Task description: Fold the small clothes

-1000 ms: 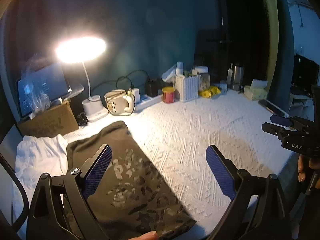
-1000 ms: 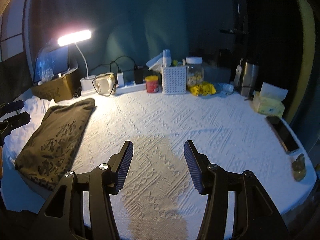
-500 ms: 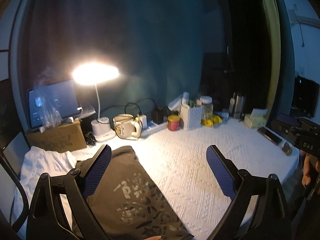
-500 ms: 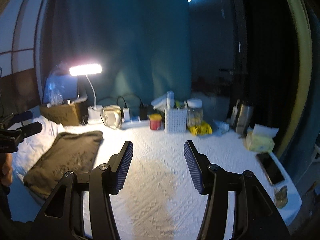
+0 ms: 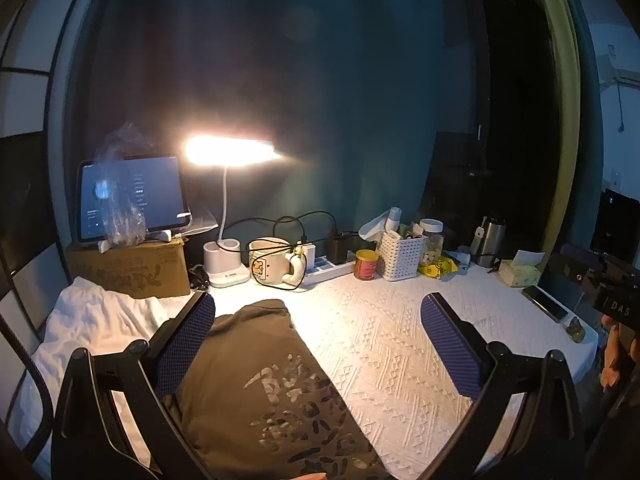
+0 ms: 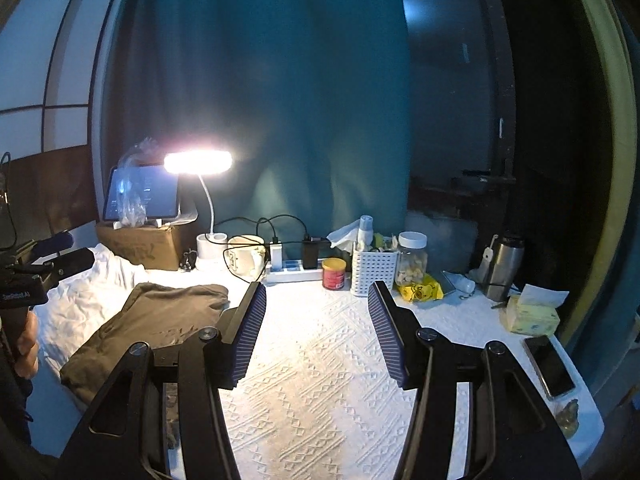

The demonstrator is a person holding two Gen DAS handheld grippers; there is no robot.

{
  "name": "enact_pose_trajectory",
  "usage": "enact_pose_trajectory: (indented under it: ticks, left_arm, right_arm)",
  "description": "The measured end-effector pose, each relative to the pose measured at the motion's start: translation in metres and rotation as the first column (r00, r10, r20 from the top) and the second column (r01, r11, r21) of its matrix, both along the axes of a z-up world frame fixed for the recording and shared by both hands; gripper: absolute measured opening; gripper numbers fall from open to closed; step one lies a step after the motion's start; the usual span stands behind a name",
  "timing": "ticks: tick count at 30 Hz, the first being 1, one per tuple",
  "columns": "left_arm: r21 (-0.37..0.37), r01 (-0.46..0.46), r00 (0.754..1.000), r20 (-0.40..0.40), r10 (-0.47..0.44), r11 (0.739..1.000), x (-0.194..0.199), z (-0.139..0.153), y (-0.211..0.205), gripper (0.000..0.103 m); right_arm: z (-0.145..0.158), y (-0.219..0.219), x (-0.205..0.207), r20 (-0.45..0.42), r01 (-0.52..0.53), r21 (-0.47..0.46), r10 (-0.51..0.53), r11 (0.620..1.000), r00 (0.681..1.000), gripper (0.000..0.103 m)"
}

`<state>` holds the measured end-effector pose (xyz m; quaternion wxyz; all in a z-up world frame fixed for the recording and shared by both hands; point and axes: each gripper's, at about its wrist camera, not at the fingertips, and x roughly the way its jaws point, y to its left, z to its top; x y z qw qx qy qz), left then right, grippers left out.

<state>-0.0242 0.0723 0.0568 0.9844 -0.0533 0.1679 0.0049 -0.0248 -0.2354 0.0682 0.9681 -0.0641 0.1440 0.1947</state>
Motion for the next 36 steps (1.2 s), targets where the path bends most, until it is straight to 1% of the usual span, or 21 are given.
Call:
enact_pose_trajectory:
  ticks: [9,36]
  left_arm:
    - [-0.017,-0.024,1.0,-0.016,0.023,1.0,0.002,-0.006,0.008,0.102]
    - [-0.007,-0.014,0.999,-0.029,0.014,1.0,0.006,-0.008,0.009,0.102]
  right_arm:
    - [-0.009,0.009,0.008,-0.029,-0.008,-0.008,0.007,1.0,1.0,0.056]
    - [-0.012,0.01,0.01,-0.033,-0.007,-0.009,0.007,1.0,0.999,0.056]
